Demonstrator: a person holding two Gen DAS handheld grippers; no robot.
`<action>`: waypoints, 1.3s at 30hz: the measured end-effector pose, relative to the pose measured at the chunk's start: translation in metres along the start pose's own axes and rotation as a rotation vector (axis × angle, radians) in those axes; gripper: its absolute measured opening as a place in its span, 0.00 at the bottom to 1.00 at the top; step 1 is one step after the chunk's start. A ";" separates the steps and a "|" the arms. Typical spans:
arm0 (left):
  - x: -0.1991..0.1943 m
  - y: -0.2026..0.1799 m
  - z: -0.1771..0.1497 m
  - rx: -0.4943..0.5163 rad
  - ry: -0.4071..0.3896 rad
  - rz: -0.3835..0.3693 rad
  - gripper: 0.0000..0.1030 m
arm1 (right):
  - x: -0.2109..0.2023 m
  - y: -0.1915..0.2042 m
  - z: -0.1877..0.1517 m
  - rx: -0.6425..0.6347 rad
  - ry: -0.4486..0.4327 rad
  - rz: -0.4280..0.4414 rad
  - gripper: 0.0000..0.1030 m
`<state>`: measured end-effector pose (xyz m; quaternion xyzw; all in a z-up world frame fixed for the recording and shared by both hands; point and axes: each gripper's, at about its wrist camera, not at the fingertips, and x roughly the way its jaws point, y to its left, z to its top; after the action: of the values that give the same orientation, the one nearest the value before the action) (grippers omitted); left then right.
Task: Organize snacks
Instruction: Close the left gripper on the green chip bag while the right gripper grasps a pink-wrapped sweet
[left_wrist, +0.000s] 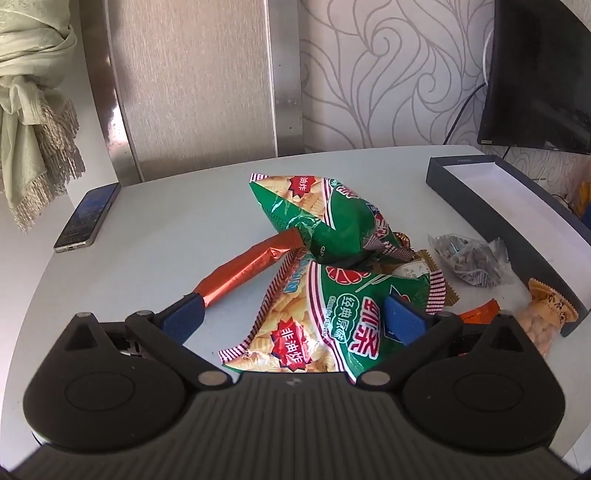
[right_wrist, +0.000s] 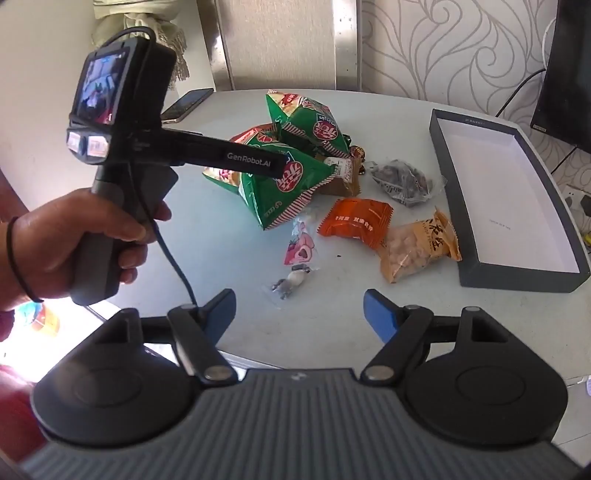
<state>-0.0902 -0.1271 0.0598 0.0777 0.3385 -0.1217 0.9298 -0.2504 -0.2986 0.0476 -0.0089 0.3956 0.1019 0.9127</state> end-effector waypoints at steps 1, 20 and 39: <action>0.001 -0.002 0.000 0.001 0.001 0.004 1.00 | 0.001 0.000 0.001 0.003 0.001 -0.006 0.75; 0.006 0.005 -0.004 0.050 0.008 -0.008 1.00 | 0.053 -0.002 0.030 0.002 0.019 0.089 0.64; 0.012 0.026 -0.009 0.005 0.050 -0.063 1.00 | 0.115 0.005 0.058 -0.076 0.123 0.072 0.42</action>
<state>-0.0793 -0.1024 0.0469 0.0722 0.3638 -0.1499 0.9165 -0.1325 -0.2672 0.0043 -0.0356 0.4466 0.1487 0.8816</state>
